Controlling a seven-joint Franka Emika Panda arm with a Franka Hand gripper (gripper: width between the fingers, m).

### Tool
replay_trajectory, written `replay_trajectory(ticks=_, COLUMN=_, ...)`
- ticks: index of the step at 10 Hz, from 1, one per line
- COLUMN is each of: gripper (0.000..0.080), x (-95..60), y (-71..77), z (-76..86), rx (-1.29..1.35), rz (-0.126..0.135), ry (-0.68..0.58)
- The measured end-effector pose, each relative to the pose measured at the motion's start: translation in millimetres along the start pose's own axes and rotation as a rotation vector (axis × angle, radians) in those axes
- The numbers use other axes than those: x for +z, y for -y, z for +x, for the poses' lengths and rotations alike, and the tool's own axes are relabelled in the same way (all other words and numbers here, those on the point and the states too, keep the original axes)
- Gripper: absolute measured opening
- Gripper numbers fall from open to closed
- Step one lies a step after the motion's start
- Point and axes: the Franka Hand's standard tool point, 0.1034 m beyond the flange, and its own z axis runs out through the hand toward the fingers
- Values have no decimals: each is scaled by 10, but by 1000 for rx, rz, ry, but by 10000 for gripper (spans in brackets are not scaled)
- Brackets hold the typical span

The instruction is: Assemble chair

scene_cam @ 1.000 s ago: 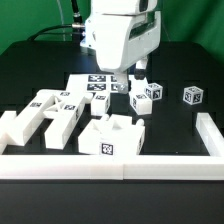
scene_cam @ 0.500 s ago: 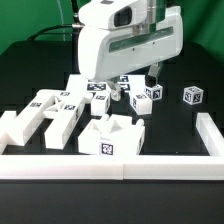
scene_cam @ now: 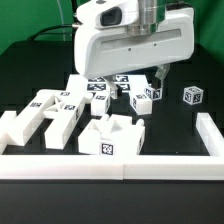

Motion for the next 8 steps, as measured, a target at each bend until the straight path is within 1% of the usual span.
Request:
replay_trajectory(ticks=1, gripper=649, x=20, y=28, z=13, rx=150, rz=1, ry=17)
replay_trajectory(ticks=2, gripper=649, x=56, y=24, z=58, rx=306, rz=10, ry=40)
replay_trajectory(ticks=3, gripper=649, x=71, y=-9, z=119, rx=323, rz=11, ry=32)
replay_trajectory(ticks=5, gripper=649, x=80, y=52, z=126, rx=482, rz=32, ry=33)
replay_trajectory(ticks=8, gripper=649, x=95, y=60, z=123, rx=486, rz=34, ry=35)
